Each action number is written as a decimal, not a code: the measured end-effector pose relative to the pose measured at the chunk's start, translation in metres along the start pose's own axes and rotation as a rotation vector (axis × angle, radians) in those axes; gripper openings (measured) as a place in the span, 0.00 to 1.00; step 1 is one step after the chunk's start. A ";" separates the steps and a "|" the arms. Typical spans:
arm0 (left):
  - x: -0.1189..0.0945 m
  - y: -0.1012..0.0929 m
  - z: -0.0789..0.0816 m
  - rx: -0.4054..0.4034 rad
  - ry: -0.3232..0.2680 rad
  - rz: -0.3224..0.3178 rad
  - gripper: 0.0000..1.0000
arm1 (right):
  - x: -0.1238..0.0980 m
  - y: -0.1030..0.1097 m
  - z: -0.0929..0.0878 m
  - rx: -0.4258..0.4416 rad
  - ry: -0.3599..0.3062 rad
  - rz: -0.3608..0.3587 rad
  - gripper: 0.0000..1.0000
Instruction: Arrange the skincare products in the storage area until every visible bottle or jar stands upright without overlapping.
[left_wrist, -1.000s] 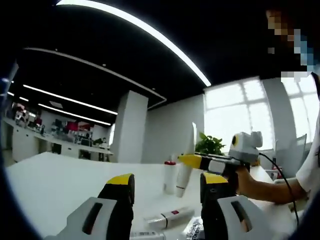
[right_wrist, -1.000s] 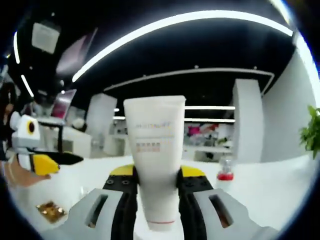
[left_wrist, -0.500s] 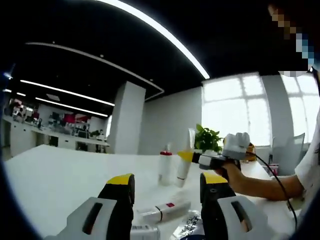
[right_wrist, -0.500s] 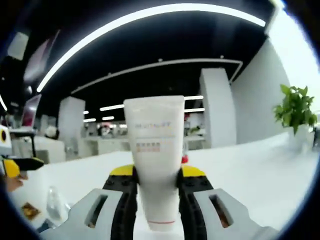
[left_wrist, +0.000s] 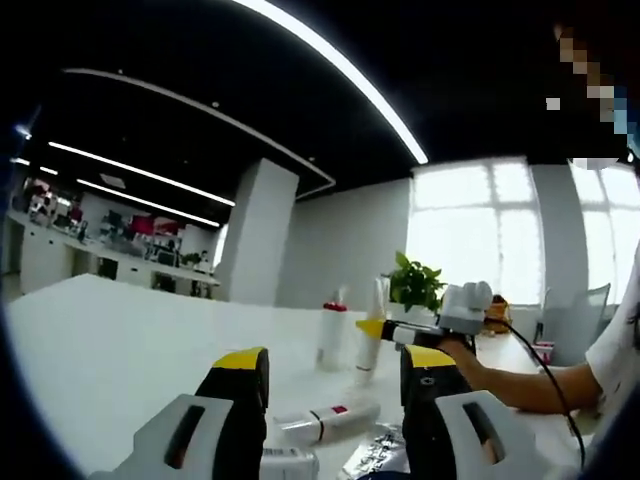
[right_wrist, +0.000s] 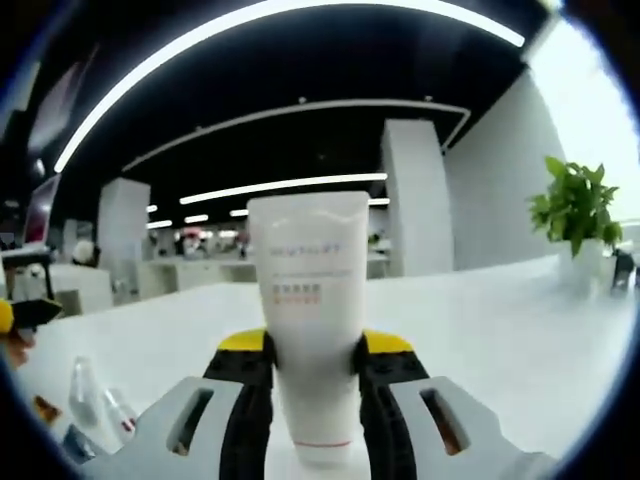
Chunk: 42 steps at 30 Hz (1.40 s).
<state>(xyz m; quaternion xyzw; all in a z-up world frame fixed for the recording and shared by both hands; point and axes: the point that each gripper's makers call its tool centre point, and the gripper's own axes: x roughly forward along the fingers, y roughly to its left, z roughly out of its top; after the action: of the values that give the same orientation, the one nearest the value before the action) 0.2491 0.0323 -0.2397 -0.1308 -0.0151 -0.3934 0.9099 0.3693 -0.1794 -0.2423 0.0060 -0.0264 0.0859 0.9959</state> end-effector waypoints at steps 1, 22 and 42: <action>0.000 0.000 0.000 -0.001 0.000 0.000 0.55 | -0.001 0.000 0.000 0.003 -0.001 -0.004 0.31; 0.003 -0.002 -0.004 0.007 0.013 0.000 0.55 | 0.000 0.000 -0.002 -0.047 0.010 -0.007 0.58; 0.003 -0.001 -0.004 0.007 0.014 0.004 0.55 | -0.022 0.016 0.025 -0.067 0.081 -0.055 0.86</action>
<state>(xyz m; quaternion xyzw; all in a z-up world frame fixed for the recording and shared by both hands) 0.2500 0.0287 -0.2431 -0.1250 -0.0100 -0.3924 0.9112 0.3433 -0.1683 -0.2187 -0.0302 0.0113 0.0577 0.9978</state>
